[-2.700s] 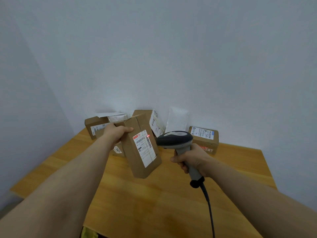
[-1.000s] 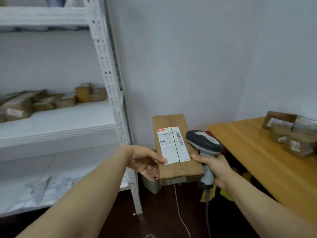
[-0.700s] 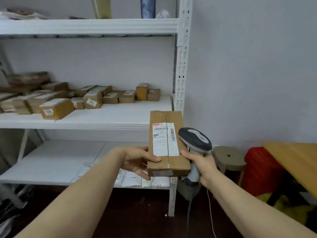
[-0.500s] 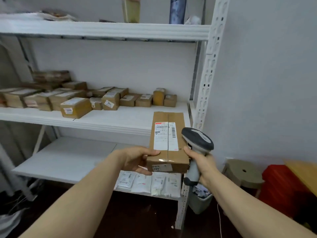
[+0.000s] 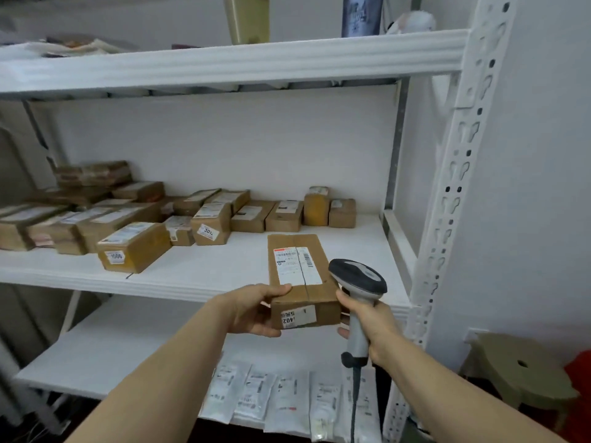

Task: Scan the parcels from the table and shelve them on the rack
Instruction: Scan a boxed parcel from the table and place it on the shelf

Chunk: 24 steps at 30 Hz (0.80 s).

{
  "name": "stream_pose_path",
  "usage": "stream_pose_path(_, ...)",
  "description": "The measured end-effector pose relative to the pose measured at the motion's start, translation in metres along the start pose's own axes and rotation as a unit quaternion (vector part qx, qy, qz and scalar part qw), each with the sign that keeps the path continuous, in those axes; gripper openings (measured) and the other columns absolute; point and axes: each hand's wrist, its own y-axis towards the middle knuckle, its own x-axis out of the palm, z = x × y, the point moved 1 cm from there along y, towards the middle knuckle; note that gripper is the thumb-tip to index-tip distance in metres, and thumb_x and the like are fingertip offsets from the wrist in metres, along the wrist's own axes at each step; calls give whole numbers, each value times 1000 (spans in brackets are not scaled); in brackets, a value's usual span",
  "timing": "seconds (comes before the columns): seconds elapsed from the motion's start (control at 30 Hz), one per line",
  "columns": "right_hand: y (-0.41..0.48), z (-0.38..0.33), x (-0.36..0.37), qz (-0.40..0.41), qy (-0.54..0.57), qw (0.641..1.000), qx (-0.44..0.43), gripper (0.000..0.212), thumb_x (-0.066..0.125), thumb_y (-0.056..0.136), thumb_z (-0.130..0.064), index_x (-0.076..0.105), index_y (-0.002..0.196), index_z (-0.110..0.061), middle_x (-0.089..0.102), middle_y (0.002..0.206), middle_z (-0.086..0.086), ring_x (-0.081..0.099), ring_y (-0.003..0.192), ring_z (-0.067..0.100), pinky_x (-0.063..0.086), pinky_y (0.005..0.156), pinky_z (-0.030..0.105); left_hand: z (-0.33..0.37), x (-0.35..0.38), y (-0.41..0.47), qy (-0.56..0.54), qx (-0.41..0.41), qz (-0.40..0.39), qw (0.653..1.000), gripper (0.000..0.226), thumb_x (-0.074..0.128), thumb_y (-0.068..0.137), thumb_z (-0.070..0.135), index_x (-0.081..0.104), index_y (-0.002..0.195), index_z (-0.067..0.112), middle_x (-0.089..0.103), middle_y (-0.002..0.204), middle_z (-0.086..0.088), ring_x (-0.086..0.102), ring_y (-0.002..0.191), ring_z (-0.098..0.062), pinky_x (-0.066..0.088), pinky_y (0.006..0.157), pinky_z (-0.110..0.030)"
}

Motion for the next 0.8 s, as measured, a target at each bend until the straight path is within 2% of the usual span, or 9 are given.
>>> stream_pose_path(0.07,17,-2,8,10,-9,1000,11,41,85,70,-21,63,104,-12,71,100,13,67,94,30,59,69,38,9,-11,21,1,-6,4,1000,51,77,75,41,62,112,10,69,93,-11,71,79,-23,60,67,-38)
stream_pose_path(0.17,37,-1,14,41,-16,999,22,44,86,69,-24,62,104,-10,69,100,14,66,94,31,58,61,33,21,-20,49,16,-20,-31,999,55,80,71,41,62,113,9,73,90,-11,72,80,-24,59,68,-37)
stream_pose_path(0.33,67,-13,9,107,-5,994,27,42,85,69,-24,67,102,-7,72,91,12,68,79,27,51,51,29,49,-15,100,47,-24,-101,993,64,81,63,43,61,114,10,73,97,-12,72,86,-26,59,72,-40)
stream_pose_path(0.53,99,-26,10,206,38,978,19,39,84,70,-20,66,101,-4,72,94,16,68,83,34,56,62,38,84,-6,153,118,-46,-168,978,61,75,77,46,57,121,8,71,107,-15,70,96,-27,57,82,-40)
stream_pose_path(0.6,109,-30,10,234,52,971,11,36,84,71,-20,64,98,-6,71,96,15,68,86,33,57,64,37,94,-3,168,139,-44,-183,972,54,73,80,42,57,119,8,73,101,-12,72,90,-22,58,73,-34)
stream_pose_path(0.67,117,-32,10,263,70,962,1,33,83,72,-20,63,95,-8,70,98,14,68,89,32,57,65,36,103,2,181,110,-43,-199,973,39,71,85,29,59,115,7,75,92,-10,73,80,-19,57,61,-27)
stream_pose_path(0.73,124,-32,9,287,89,954,-4,36,83,73,-21,62,98,-7,70,97,13,68,89,30,57,66,36,109,8,191,99,-27,-198,975,33,70,87,19,60,116,5,75,92,-10,73,79,-18,56,57,-24)
stream_pose_path(0.8,128,-30,7,303,95,948,-5,40,84,72,-23,62,101,-6,70,96,12,67,89,30,57,78,40,113,15,199,100,-7,-191,977,33,69,87,12,61,118,3,75,92,-10,74,78,-19,55,55,-23)
